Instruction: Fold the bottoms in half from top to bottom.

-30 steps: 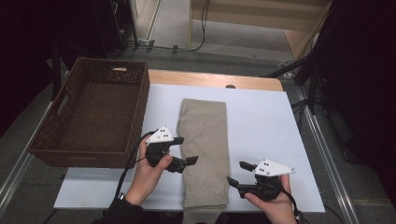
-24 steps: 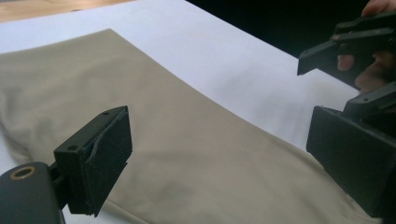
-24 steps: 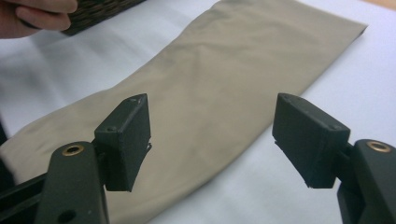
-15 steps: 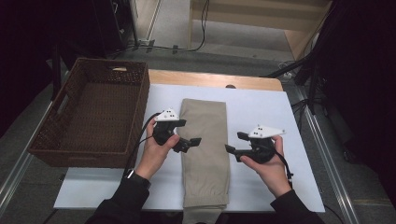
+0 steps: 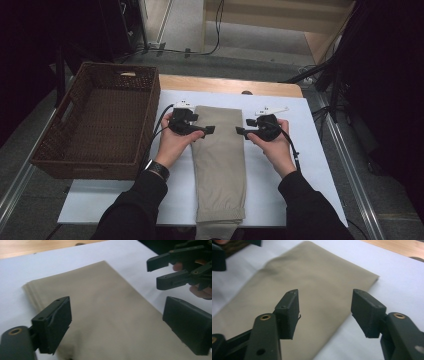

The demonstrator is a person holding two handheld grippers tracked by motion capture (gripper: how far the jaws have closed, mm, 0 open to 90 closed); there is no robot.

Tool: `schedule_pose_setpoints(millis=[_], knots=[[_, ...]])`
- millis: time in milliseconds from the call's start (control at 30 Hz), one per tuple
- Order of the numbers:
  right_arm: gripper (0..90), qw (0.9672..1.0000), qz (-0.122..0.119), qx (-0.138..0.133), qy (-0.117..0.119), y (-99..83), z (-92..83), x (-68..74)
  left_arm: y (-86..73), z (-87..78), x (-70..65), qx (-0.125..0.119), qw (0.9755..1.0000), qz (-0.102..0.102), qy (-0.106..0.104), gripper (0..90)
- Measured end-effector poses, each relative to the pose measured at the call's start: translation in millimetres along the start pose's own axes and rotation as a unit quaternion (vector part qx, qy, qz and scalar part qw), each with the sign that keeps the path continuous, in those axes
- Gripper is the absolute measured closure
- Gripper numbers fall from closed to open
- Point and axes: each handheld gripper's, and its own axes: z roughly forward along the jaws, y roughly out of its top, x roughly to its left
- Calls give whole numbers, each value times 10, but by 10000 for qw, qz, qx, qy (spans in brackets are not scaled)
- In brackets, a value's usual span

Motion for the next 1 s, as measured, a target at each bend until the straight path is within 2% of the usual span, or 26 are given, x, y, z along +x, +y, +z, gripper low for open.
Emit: schedule_pose_setpoints(millis=[100,167,267,400,467,533,700,767,867,933,1000], knots=[[403,9997,235,66,-65,31,111,-116,30,76,136,144,9996,-173,181,150],[409,9994,299,109,-165,48,183,-184,42,132,202,231,9987,-230,380,179],[410,9989,313,244,-265,85,291,-267,47,240,279,349,9974,-345,535,212],[410,9978,351,415,-370,130,419,-381,49,367,343,565,9950,-365,736,241],[411,9973,478,415,-363,143,472,-441,59,396,377,556,9939,-330,890,251],[415,9972,514,411,-347,152,523,-490,71,413,434,578,9927,-409,977,259],[415,9971,409,509,-390,183,650,-563,104,456,527,709,9894,-491,1164,299],[415,9968,437,545,-401,199,688,-590,115,474,549,772,9880,-501,1244,316],[429,9963,594,541,-296,211,743,-622,135,494,574,780,9870,-445,1331,340],[433,9964,611,499,-299,221,766,-623,142,497,593,735,9860,-488,1415,339],[439,9966,577,492,-313,231,783,-615,140,489,609,719,9861,-516,1409,339]])
